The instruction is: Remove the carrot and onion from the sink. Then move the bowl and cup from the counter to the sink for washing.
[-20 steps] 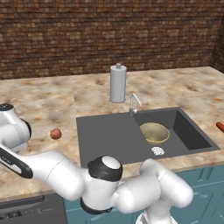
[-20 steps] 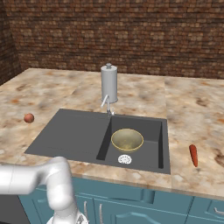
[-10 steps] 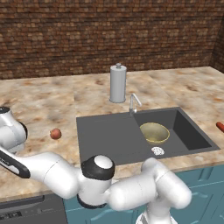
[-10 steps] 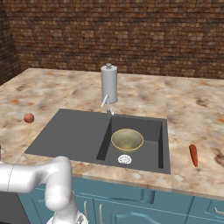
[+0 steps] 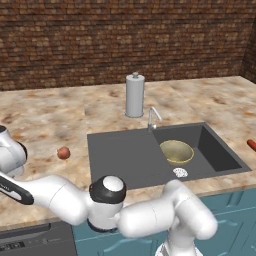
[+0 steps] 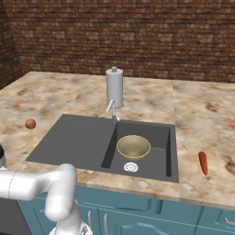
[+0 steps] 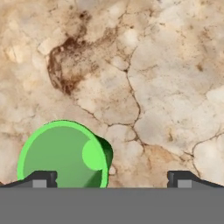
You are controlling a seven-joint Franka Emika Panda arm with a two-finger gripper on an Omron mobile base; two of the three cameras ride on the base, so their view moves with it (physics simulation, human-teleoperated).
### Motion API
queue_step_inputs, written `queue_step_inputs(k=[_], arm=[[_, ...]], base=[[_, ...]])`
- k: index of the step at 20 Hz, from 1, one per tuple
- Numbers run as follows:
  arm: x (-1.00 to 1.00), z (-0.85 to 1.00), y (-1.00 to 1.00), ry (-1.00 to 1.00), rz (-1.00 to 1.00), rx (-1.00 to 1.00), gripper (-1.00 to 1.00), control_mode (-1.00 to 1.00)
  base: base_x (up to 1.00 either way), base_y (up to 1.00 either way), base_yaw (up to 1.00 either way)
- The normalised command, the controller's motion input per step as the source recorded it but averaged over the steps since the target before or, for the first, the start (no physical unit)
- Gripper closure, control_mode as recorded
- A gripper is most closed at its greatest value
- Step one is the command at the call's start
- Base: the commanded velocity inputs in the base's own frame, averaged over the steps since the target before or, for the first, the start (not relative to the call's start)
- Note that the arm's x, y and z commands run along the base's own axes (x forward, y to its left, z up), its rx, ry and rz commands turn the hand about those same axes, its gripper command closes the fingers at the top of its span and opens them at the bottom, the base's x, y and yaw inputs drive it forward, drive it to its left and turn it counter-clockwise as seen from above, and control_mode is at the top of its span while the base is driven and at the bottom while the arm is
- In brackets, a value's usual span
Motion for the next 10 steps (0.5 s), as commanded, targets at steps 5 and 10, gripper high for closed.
queue_step_inputs(k=[5,10], arm=[[0.11,-0.16,0.12,0.00,0.00,0.00,-1.00,-1.00],[0.12,-0.13,0.13,0.00,0.00,0.00,-1.00,-1.00]], base=[[0.00,0.00,0.00],[0.00,0.00,0.00]])
